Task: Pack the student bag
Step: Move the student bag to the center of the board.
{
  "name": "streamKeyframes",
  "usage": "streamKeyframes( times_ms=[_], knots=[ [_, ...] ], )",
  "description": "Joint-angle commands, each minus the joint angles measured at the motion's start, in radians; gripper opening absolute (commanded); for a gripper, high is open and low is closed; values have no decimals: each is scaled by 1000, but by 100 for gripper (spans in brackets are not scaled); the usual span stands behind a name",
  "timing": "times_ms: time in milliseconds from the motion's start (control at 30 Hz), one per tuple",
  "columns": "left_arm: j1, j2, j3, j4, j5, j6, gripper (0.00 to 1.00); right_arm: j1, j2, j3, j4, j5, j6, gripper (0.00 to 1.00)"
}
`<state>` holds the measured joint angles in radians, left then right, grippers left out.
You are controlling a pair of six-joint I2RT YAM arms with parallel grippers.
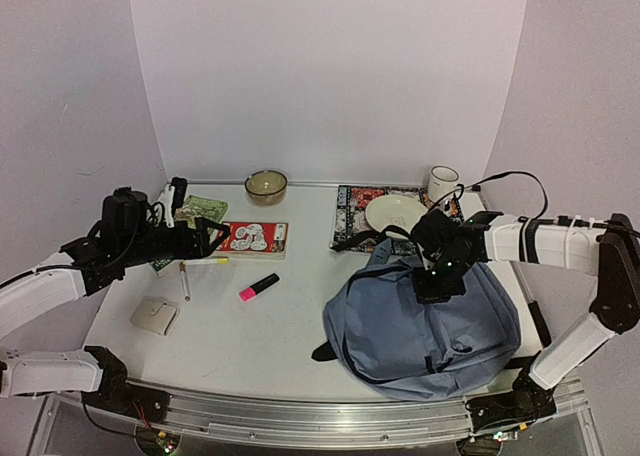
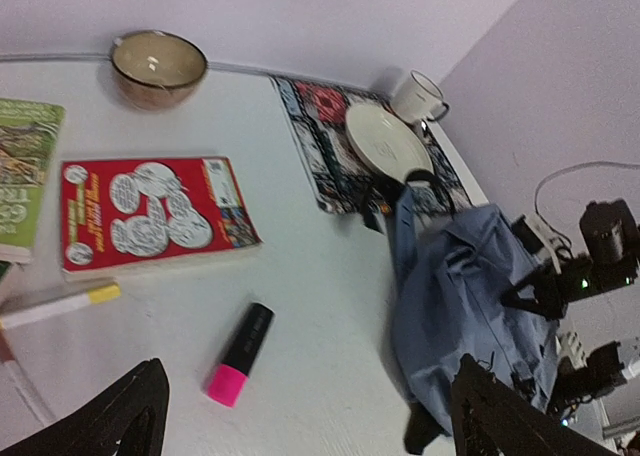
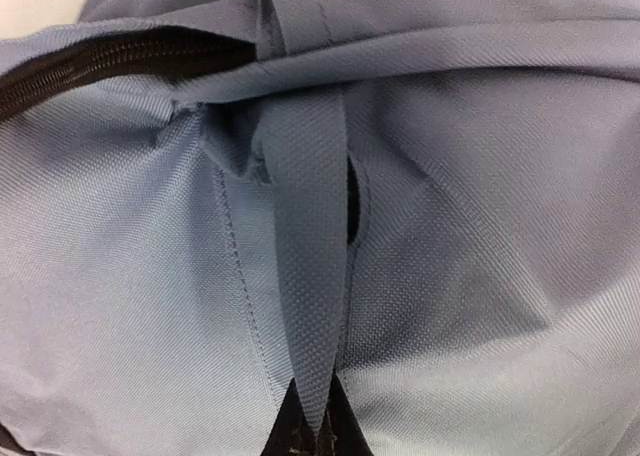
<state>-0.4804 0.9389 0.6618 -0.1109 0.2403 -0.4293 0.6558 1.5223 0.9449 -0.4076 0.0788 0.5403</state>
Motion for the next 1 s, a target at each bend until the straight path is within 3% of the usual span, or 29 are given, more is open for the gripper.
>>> streamKeyframes(
  times_ms=[0,500,833,967],
  knots=[
    [-113,46,47,5,-42,-151,99,71,29,89,-24,42,155,0],
    [-492,178,31,20,-370,-409,100,228,164,214,158,50,503,0],
    [-579,363,44,79,-464,-492,97,267,242,307,233,50,522,0],
    [-589,445,45,90,-480,-509,90,268,238,304,234,30,460,15]
  ],
)
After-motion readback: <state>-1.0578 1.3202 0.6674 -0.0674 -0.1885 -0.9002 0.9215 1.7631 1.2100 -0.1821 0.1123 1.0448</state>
